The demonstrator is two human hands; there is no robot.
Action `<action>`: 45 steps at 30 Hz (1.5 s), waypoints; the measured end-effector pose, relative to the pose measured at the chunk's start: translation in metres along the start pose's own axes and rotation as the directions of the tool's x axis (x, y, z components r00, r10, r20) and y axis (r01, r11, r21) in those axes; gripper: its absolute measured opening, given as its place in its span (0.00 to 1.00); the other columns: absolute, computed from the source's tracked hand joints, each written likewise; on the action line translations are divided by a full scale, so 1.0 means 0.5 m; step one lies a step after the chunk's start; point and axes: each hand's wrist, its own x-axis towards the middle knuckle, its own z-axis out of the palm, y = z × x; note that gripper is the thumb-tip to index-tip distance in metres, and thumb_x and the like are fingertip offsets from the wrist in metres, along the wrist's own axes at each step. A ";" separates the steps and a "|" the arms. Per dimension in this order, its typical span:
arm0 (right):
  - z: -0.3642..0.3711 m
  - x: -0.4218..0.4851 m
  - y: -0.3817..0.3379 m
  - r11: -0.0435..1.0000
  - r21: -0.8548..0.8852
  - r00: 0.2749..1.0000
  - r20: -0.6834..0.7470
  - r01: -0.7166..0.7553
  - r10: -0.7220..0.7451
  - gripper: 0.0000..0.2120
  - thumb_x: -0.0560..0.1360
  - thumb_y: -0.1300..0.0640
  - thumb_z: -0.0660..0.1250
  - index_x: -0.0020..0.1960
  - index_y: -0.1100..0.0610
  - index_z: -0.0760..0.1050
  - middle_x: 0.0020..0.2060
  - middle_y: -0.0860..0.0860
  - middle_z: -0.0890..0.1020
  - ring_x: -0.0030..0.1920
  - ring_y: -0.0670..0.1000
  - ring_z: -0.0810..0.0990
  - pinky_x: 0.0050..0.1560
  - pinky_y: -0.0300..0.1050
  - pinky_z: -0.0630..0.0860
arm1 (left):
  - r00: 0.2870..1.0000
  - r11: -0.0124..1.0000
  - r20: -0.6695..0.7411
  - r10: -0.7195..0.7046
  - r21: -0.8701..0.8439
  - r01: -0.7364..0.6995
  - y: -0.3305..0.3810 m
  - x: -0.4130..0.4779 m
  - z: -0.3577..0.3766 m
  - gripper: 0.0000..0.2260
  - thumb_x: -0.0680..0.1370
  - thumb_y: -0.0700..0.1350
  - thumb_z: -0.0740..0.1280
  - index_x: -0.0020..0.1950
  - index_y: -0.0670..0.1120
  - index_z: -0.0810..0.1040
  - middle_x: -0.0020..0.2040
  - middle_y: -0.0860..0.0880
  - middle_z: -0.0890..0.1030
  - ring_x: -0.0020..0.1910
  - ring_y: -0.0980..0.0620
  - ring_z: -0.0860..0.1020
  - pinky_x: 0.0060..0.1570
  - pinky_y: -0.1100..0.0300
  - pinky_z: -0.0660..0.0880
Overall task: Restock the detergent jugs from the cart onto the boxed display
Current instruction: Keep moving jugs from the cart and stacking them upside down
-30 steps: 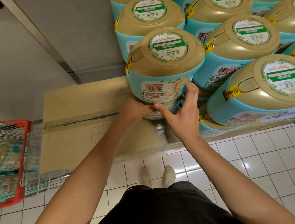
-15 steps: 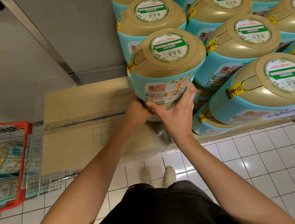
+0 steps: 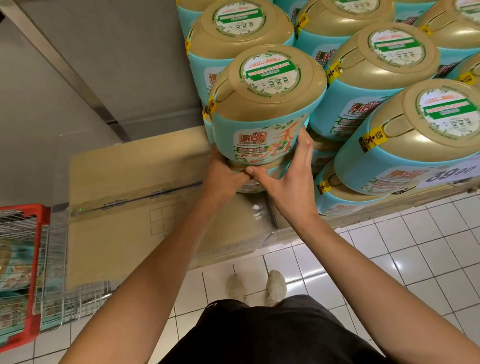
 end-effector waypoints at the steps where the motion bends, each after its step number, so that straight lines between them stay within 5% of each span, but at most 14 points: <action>1: -0.001 -0.002 0.000 1.000 0.004 1.000 0.002 0.005 -0.005 0.54 0.68 0.47 0.84 0.82 0.59 0.56 0.75 0.54 0.67 0.77 0.49 0.66 0.76 0.41 0.68 | 1.000 1.000 0.001 0.007 0.002 -0.007 0.000 0.000 -0.001 0.43 0.57 0.56 0.86 0.69 0.44 0.79 0.63 0.51 0.85 0.62 0.57 0.82 0.61 0.61 0.80; 5: -0.002 -0.010 -0.005 1.000 0.022 1.000 -0.008 0.008 -0.008 0.54 0.70 0.47 0.84 0.83 0.61 0.55 0.76 0.56 0.65 0.78 0.50 0.64 0.75 0.33 0.64 | 1.000 1.000 0.008 0.010 0.015 -0.010 -0.009 -0.003 -0.008 0.46 0.62 0.47 0.88 0.75 0.45 0.70 0.67 0.51 0.80 0.64 0.61 0.79 0.64 0.61 0.79; 8: -0.004 -0.020 -0.009 1.000 0.013 0.999 -0.043 0.025 -0.024 0.54 0.71 0.47 0.83 0.84 0.62 0.54 0.77 0.59 0.63 0.80 0.52 0.63 0.78 0.39 0.64 | 1.000 1.000 0.005 0.019 -0.019 -0.019 -0.014 -0.017 -0.016 0.51 0.59 0.56 0.84 0.78 0.49 0.64 0.65 0.61 0.76 0.61 0.75 0.75 0.59 0.73 0.75; 13: -0.009 -0.079 0.000 1.000 0.018 0.999 -0.047 -0.022 0.023 0.45 0.76 0.47 0.78 0.83 0.57 0.57 0.73 0.53 0.64 0.77 0.50 0.67 0.77 0.44 0.68 | 0.998 0.996 0.054 0.045 -0.078 -0.040 -0.035 -0.053 -0.035 0.54 0.62 0.65 0.84 0.82 0.55 0.61 0.76 0.58 0.72 0.74 0.62 0.71 0.72 0.54 0.74; 20: -0.033 -0.128 0.019 0.983 0.125 0.988 0.101 -0.133 0.121 0.21 0.80 0.53 0.73 0.71 0.52 0.72 0.63 0.46 0.75 0.65 0.49 0.78 0.64 0.44 0.79 | 0.992 0.989 -0.068 0.103 -0.096 -0.109 -0.036 -0.110 -0.073 0.32 0.70 0.63 0.79 0.68 0.76 0.67 0.74 0.61 0.73 0.72 0.56 0.75 0.70 0.43 0.76; 25: -0.059 -0.130 0.022 0.981 0.152 0.977 0.194 -0.124 0.093 0.12 0.82 0.58 0.70 0.65 0.53 0.76 0.57 0.50 0.78 0.58 0.50 0.80 0.57 0.36 0.77 | 0.974 0.993 -0.211 0.082 -0.071 -0.099 -0.024 -0.158 -0.075 0.20 0.77 0.61 0.71 0.67 0.61 0.75 0.63 0.61 0.79 0.63 0.58 0.79 0.62 0.47 0.79; 30: -0.090 -0.154 0.049 0.962 0.216 0.935 0.346 -0.166 0.084 0.09 0.83 0.61 0.69 0.61 0.52 0.79 0.52 0.51 0.79 0.52 0.49 0.81 0.51 0.34 0.77 | 0.964 0.996 -0.259 0.056 -0.059 -0.073 -0.025 -0.231 -0.045 0.08 0.80 0.63 0.67 0.58 0.66 0.79 0.51 0.63 0.83 0.52 0.61 0.80 0.53 0.65 0.75; 35: -0.137 -0.178 0.094 0.951 0.260 0.850 0.527 -0.165 0.004 0.06 0.83 0.59 0.68 0.56 0.50 0.80 0.48 0.49 0.82 0.49 0.49 0.82 0.49 0.35 0.76 | 0.931 0.998 -0.365 0.018 -0.051 -0.040 -0.043 -0.329 0.005 0.07 0.82 0.63 0.65 0.55 0.65 0.81 0.49 0.56 0.84 0.50 0.49 0.82 0.52 0.47 0.79; 41: -0.199 -0.206 0.136 0.948 0.281 0.729 0.679 -0.150 -0.086 0.04 0.84 0.59 0.68 0.56 0.54 0.80 0.48 0.45 0.83 0.47 0.43 0.81 0.45 0.30 0.74 | 0.860 0.988 -0.504 -0.084 -0.157 0.004 -0.033 -0.505 0.101 0.08 0.82 0.56 0.64 0.55 0.61 0.83 0.51 0.51 0.85 0.52 0.47 0.84 0.51 0.56 0.80; 45: -0.231 -0.241 0.159 0.953 0.254 0.608 0.787 -0.165 -0.105 0.06 0.83 0.56 0.68 0.56 0.46 0.80 0.46 0.37 0.83 0.47 0.41 0.81 0.49 0.39 0.77 | 0.776 0.973 -0.602 -0.189 -0.222 0.065 -0.036 -0.639 0.156 0.06 0.86 0.45 0.64 0.58 0.50 0.81 0.52 0.49 0.85 0.52 0.48 0.84 0.51 0.55 0.80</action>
